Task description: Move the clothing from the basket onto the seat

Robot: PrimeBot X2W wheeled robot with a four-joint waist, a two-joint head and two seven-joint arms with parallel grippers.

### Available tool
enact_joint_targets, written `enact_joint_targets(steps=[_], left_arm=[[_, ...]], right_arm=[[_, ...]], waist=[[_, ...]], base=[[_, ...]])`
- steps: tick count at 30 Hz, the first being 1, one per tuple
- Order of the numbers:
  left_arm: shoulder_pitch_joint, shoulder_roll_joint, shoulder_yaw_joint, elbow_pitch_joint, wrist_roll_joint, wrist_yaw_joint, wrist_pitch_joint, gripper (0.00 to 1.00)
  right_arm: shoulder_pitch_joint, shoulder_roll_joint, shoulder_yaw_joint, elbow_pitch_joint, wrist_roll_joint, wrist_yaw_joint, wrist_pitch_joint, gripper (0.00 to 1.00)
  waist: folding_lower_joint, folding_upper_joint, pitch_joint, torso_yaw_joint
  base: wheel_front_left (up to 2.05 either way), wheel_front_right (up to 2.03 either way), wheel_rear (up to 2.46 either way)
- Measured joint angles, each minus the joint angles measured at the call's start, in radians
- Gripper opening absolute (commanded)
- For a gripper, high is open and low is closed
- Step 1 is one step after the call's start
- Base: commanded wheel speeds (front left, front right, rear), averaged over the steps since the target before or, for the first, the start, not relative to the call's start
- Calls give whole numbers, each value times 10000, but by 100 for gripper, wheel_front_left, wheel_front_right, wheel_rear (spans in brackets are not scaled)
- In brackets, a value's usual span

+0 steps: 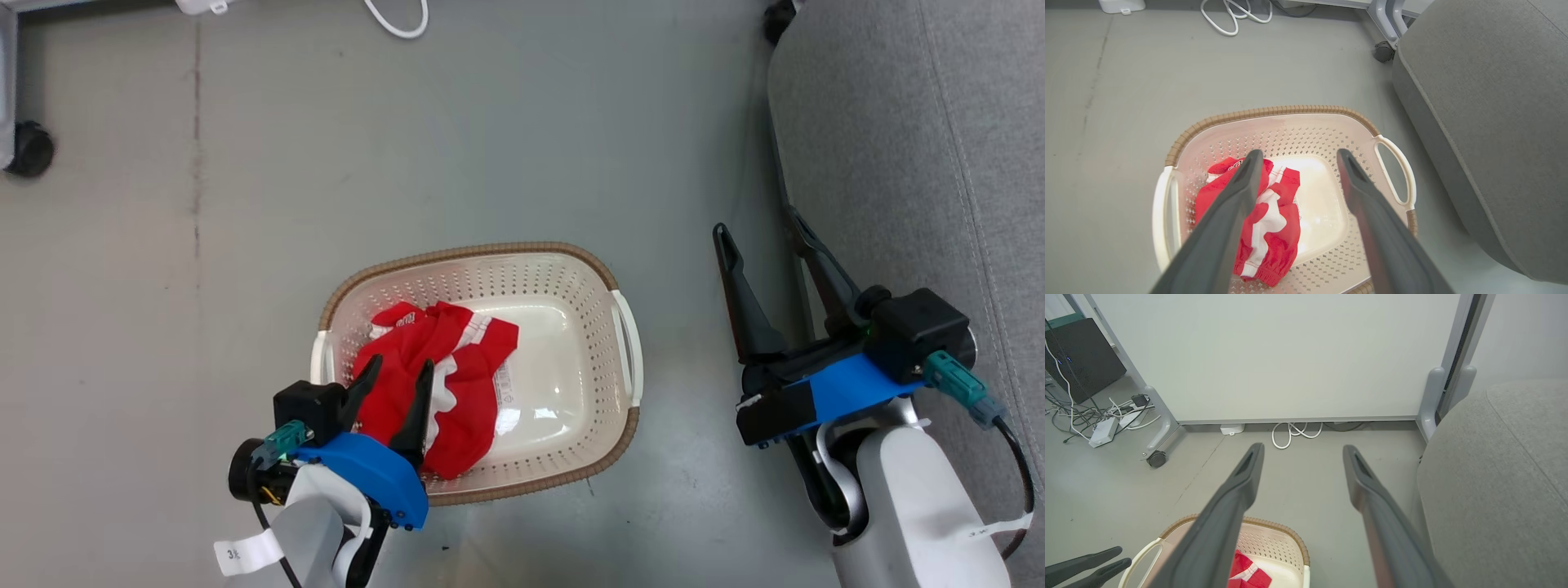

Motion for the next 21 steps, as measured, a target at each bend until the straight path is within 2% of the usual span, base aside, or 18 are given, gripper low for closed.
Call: enact_joint_targets(steps=[5, 14, 21], left_arm=[[-771, -71, -355, 1398, -345, -2, 59, 100], [-2119, -328, -199, 3480, -504, 182, 36, 100], [-2985, -426, 10, 4403, -612, 700, 13, 100]], right_arm=[[-320, -2, 155, -67, 17, -2, -38, 100], [-660, -2, 527, -387, -35, -2, -40, 100], [-757, 0, 698, -575, -13, 0, -73, 100]], waist=[[0, 0, 734, -286], [-1, 0, 1988, -703], [-1, 0, 2662, -814]], base=[[0, 0, 0], [0, 0, 0], [0, 0, 0]])
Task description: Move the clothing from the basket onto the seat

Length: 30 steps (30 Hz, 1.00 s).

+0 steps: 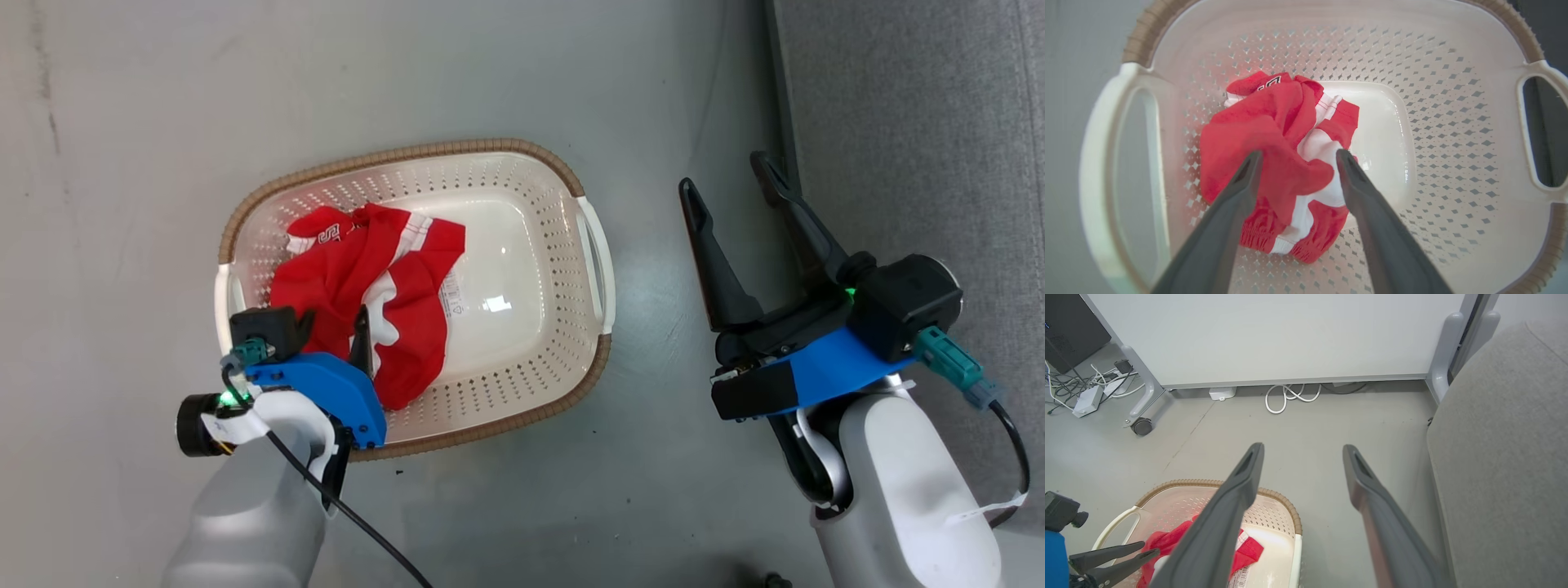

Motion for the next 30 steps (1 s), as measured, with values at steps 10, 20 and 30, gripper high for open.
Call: enact_joint_targets(steps=[10, 20, 30], left_arm=[[-534, -176, 148, 709, -426, 134, 295, 100], [-801, -232, 21, 895, -596, 48, 685, 0], [-844, -245, -159, 995, -667, -79, 602, 0]], right_arm=[[-20, 0, 282, -35, 153, 0, -77, 100], [-105, 0, 232, -150, 180, 0, -165, 100], [-136, 0, 272, 17, 311, 0, -330, 100]], waist=[[-1, 0, 434, -169], [-1, 0, 780, -382], [-1, 1, 716, -426]], base=[[0, 0, 0], [0, 0, 0], [0, 0, 0]])
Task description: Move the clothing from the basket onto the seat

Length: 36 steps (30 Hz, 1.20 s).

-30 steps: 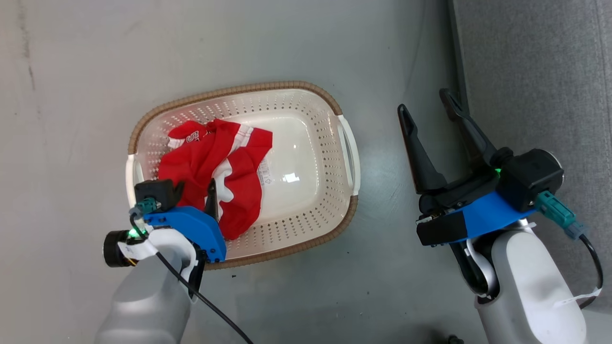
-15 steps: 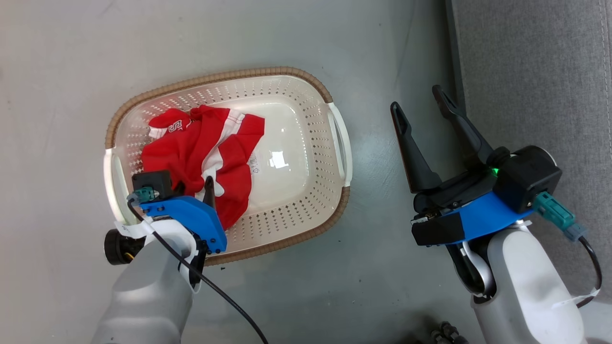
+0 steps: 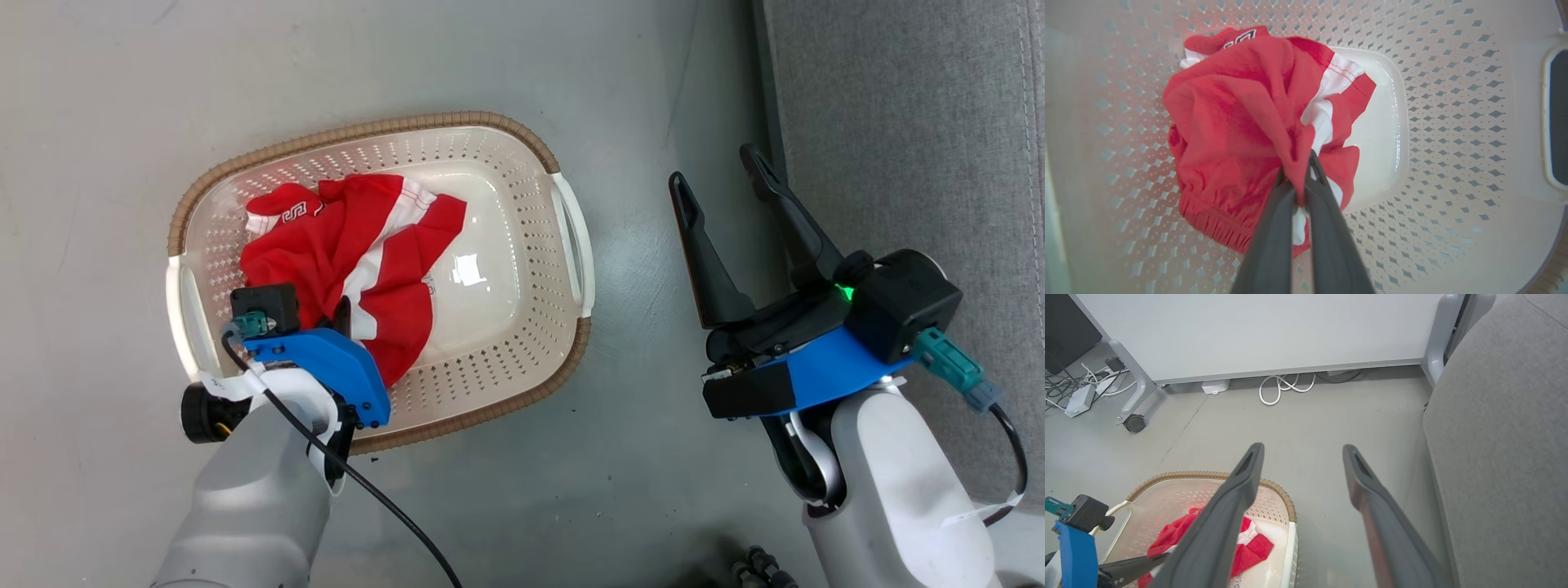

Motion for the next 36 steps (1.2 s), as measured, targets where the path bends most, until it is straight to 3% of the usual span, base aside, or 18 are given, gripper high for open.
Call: enact_joint_targets(steps=[8, 15, 36], left_arm=[[145, -13, -186, 31, -92, -125, -50, 0], [777, -15, -765, -293, -226, -426, -194, 0], [2514, -21, -4351, -2533, -1250, -583, 33, 0]], right_arm=[[-28, 0, 33, 326, 17, 0, -42, 100], [30, 4, 138, 892, 44, 0, -138, 100], [2209, 8, 33, 2100, 462, -2, 288, 100]], waist=[[0, 0, -395, 73], [-1, 0, -1373, 185], [-4, 1, -6407, 1010]], base=[[0, 0, 0], [0, 0, 0], [0, 0, 0]])
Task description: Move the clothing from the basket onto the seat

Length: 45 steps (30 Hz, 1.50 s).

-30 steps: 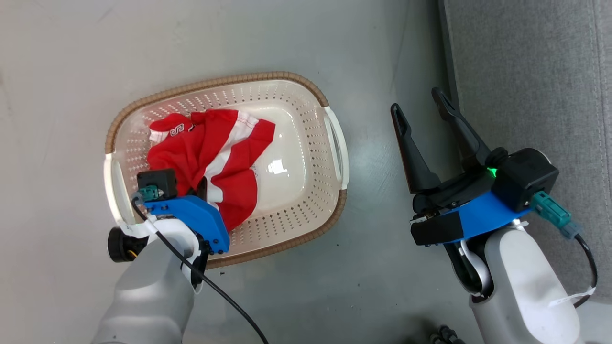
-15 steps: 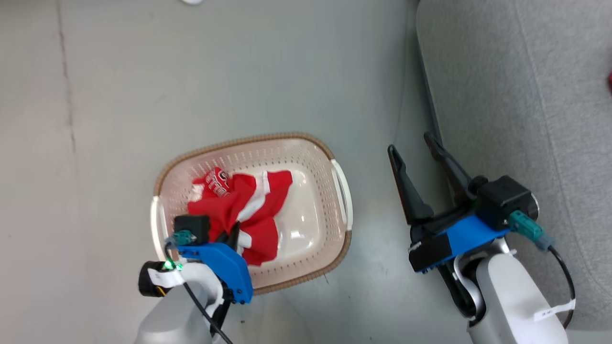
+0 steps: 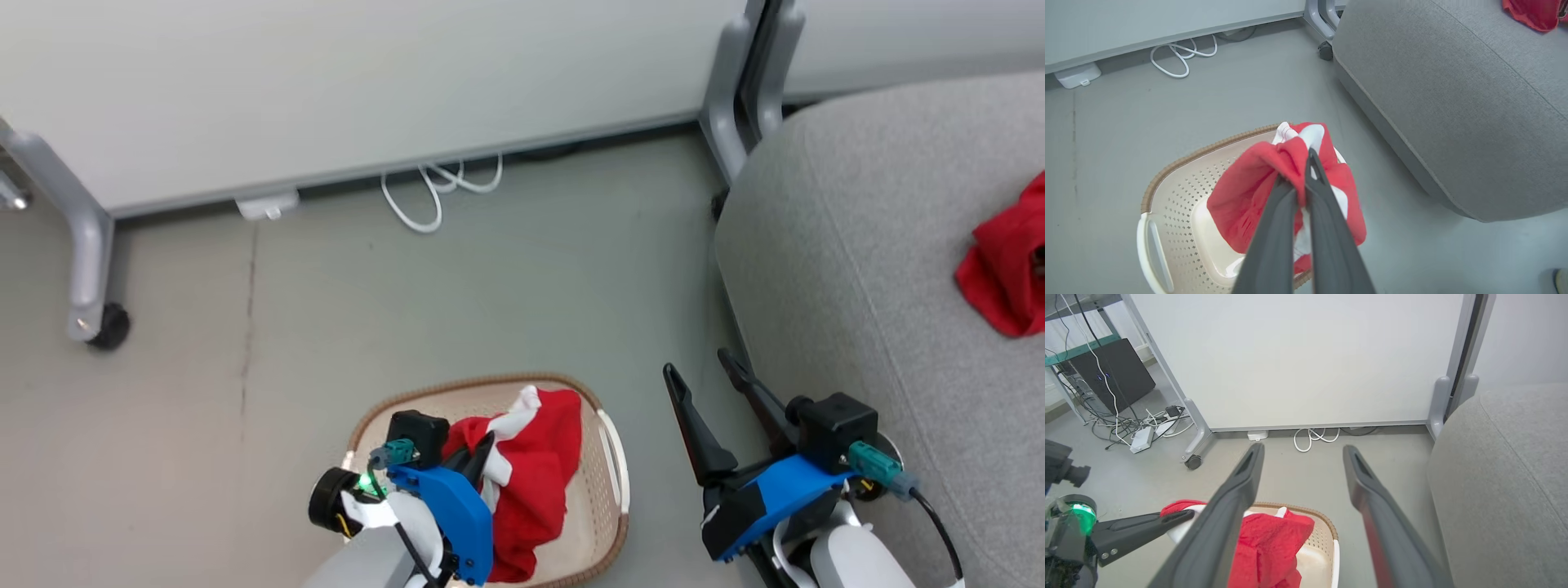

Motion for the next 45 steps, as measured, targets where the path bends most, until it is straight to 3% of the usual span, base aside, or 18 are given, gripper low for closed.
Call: enact_joint_targets(steps=[12, 34, 45], left_arm=[[-654, -2, -1482, -980, -529, 0, -121, 0], [-3410, -2, -2725, -2075, -1547, -38, -384, 0], [-3691, -2, -3162, -2082, -2046, -38, -416, 0]], right_arm=[[712, 0, 23, 8, 194, 0, 226, 100], [905, 0, 130, -88, 322, 0, 337, 100], [835, 0, 290, 40, 433, 0, 326, 100]], waist=[[1, 0, -1758, 361], [4, 0, -2164, 390], [4, 0, -2004, 295]], base=[[0, 0, 0], [0, 0, 0], [0, 0, 0]])
